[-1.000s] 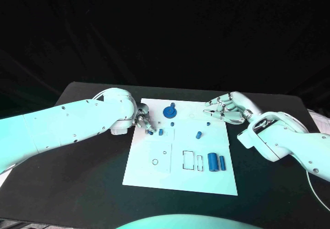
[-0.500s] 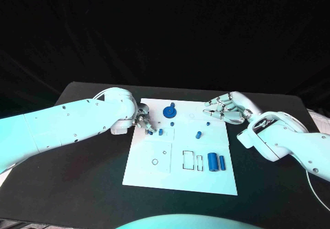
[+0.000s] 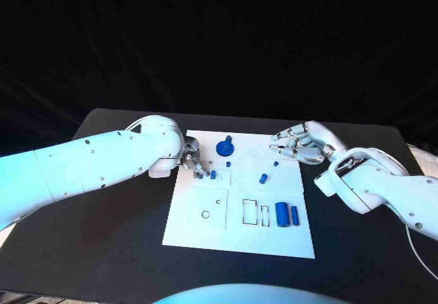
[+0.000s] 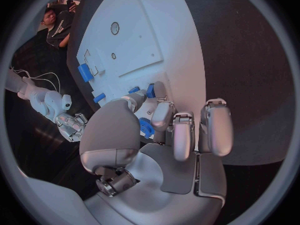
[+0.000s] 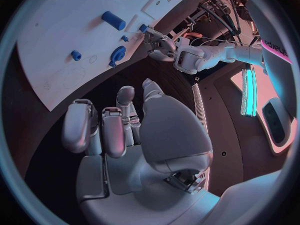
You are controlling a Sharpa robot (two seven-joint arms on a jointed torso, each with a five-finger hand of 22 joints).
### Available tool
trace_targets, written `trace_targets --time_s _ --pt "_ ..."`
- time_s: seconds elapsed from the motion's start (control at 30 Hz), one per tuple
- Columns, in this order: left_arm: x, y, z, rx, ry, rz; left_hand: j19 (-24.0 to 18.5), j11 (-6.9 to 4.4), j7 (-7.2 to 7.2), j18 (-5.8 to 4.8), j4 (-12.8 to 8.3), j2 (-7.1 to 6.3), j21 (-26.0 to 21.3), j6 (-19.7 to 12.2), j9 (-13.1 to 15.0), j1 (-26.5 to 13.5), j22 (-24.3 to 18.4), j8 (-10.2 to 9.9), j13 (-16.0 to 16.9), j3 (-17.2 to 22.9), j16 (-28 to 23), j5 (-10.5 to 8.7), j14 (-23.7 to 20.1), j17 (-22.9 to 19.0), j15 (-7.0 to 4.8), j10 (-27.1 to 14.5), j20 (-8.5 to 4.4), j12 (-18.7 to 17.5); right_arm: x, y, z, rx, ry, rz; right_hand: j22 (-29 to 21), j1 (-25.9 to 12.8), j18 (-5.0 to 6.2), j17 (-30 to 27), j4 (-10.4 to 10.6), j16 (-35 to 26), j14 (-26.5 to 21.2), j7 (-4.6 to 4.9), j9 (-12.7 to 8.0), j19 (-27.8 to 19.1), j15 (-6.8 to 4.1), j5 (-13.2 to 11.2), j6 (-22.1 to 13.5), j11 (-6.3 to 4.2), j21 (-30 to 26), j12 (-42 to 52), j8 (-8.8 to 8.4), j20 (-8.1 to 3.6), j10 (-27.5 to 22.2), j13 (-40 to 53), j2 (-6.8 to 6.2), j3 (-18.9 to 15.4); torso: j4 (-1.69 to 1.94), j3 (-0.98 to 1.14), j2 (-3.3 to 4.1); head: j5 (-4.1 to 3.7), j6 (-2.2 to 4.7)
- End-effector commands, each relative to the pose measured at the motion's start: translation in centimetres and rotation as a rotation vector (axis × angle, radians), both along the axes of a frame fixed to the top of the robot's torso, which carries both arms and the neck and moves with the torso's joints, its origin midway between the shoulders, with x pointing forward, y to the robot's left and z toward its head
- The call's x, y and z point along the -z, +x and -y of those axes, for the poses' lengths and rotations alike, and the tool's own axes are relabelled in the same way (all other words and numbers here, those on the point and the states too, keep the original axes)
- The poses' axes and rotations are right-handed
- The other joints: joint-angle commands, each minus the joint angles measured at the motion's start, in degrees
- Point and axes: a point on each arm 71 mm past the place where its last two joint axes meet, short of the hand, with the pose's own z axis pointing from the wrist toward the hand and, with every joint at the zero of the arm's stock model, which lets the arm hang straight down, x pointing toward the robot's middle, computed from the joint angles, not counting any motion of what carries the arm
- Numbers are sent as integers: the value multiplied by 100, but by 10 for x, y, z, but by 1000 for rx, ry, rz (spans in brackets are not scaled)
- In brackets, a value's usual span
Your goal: Assemble the parts on the task board
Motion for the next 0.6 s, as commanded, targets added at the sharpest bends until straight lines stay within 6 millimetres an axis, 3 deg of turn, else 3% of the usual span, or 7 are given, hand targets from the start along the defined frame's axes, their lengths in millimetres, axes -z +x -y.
trace_targets --time_s 0.03,0.33,0.6 --pt "0 -1 2 13 14 -10 105 -5 -4 -38 8 46 39 38 -6 -14 660 -5 8 -43 17 32 613 1510 -39 44 -27 37 0 -1 -1 -11 -4 -5 -5 -2 24 103 9 -25 289 -4 -7 -44 3 21 33 -8 -30 -21 17 -6 -41 -5 33 -28 -2 -3 -1 -2 -1" --pt "-1 -1 4 16 14 -9 107 -6 -5 -39 44 49 38 43 -10 -12 665 -8 6 -147 17 32 613 1510 -40 44 -28 32 1 -1 -1 -11 -5 -6 -5 -2 24 103 9 -25 289 -4 -7 -44 3 21 33 -8 -30 -21 17 -6 -41 -5 33 -28 0 -5 -3 -8 -6" --pt "-3 0 0 9 15 2 105 -5 -4 -36 78 59 19 51 -25 -36 667 -24 -7 -542 17 42 613 1510 -39 38 -27 9 1 -1 -1 -11 -6 -8 -11 -8 26 91 12 -36 286 -4 -7 -47 3 23 33 -8 -34 -23 17 -6 -44 -10 34 -37 8 -9 -7 -18 6"
